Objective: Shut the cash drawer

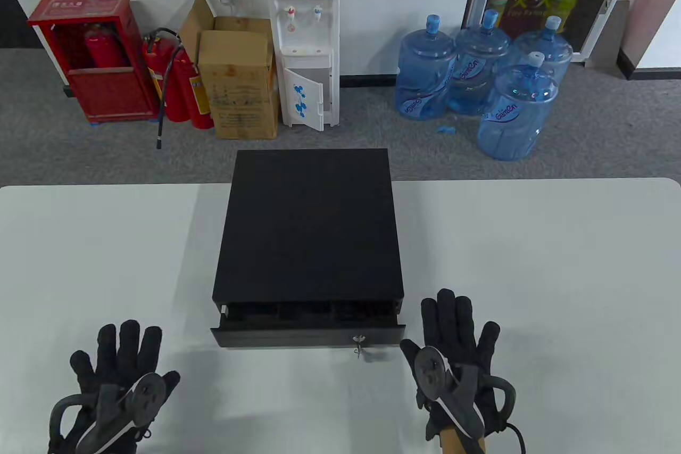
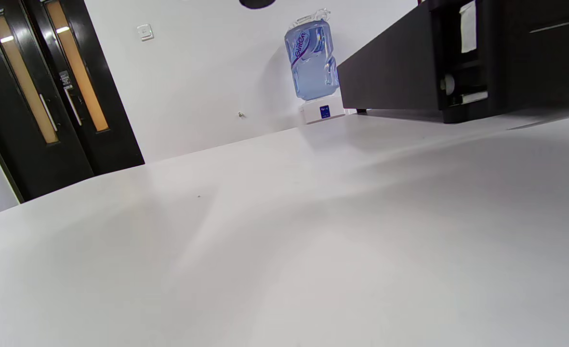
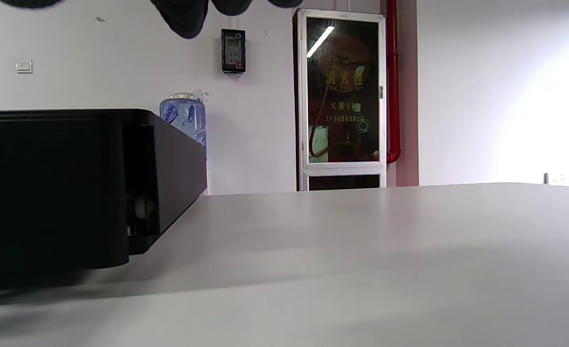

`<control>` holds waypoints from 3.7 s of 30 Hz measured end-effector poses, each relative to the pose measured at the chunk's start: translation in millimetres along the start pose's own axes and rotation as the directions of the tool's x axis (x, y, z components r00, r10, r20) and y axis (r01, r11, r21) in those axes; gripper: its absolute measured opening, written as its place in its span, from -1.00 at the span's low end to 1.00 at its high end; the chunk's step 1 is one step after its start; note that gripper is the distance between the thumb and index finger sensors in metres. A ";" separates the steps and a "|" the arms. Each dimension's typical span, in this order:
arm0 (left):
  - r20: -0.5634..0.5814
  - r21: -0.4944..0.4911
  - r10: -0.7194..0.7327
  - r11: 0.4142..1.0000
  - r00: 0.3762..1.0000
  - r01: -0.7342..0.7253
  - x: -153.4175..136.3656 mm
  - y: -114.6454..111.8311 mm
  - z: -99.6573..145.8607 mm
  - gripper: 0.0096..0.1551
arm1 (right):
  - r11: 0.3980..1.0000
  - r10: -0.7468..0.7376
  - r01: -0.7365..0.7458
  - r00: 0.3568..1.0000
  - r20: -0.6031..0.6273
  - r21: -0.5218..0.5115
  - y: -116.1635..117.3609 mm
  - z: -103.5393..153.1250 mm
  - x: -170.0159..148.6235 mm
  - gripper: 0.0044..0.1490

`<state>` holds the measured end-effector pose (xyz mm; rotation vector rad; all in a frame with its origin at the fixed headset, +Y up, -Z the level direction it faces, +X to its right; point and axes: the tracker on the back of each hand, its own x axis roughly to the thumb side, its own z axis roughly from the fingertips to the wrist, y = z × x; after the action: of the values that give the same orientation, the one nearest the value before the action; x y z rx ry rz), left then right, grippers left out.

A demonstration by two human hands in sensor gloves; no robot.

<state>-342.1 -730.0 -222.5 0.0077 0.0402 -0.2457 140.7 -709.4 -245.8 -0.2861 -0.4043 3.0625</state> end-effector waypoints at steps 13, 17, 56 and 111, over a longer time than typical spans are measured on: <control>0.001 0.002 0.002 1.000 1.000 -0.002 1.1 -0.5 0.0 0.02 | 1.000 -0.011 0.011 1.000 -0.001 -0.015 -2.2 0.6 0.3 0.03; 0.001 0.005 0.004 1.000 1.000 -0.004 1.2 -0.4 0.1 0.02 | 1.000 -0.005 0.005 1.000 0.001 -0.020 -2.2 0.7 0.6 0.03; 0.021 -0.006 0.013 1.000 1.000 -0.013 5.1 -2.2 0.8 0.03 | 0.971 0.131 -0.107 0.986 0.102 -0.213 -20.2 12.6 69.8 -0.17; 0.087 -0.019 0.014 1.000 0.996 -0.013 16.2 -2.7 1.8 0.03 | 0.936 0.108 -0.022 0.968 -0.228 0.350 36.9 -15.2 126.7 -0.50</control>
<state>-326.9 -736.6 -221.4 -0.0208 -0.0441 -0.2319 18.5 -733.2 -292.3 -0.6590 0.1589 3.0300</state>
